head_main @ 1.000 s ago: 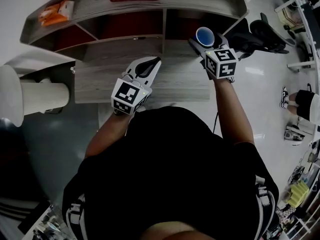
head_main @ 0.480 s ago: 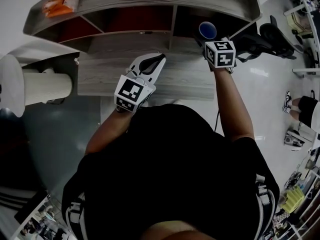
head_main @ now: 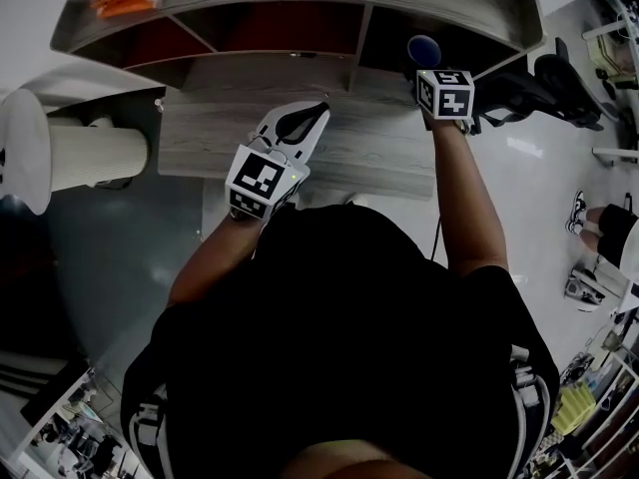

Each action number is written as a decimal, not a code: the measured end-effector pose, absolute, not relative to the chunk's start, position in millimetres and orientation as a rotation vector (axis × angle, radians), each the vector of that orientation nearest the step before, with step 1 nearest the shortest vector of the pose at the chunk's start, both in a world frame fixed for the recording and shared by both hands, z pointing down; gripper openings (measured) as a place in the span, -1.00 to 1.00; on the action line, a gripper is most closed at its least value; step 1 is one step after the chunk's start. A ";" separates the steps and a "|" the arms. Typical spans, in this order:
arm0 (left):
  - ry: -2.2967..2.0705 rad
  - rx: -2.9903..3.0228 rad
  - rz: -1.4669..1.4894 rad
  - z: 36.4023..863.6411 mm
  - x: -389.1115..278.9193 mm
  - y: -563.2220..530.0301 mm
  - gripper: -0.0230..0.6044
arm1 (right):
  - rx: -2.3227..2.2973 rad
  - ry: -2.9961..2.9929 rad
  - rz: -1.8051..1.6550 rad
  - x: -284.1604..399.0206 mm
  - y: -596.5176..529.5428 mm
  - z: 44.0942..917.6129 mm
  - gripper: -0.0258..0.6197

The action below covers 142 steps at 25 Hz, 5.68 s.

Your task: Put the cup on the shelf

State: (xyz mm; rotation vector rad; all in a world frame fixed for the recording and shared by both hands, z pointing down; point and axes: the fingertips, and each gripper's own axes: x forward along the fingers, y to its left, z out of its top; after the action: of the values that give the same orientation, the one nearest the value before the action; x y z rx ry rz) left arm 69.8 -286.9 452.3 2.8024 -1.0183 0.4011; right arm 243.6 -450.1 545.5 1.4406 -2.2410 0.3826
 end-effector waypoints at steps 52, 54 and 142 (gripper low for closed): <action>-1.053 2.749 0.423 464.7 57.3 -281.7 -0.87 | 1.368 -2.162 0.422 232.8 -474.2 601.4 0.26; -1.049 2.755 0.421 462.8 58.8 -281.4 -0.87 | 1.379 -2.152 0.416 235.9 -472.2 599.5 0.26; -0.565 3.041 0.234 376.3 36.2 -232.8 -0.87 | 1.884 -2.287 0.194 243.9 -204.8 360.3 -0.90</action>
State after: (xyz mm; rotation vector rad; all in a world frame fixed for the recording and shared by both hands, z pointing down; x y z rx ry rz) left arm 36.2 -232.8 376.3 3.0411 -0.5646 0.2338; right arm 243.9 -204.8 360.3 1.8843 -2.2867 0.1943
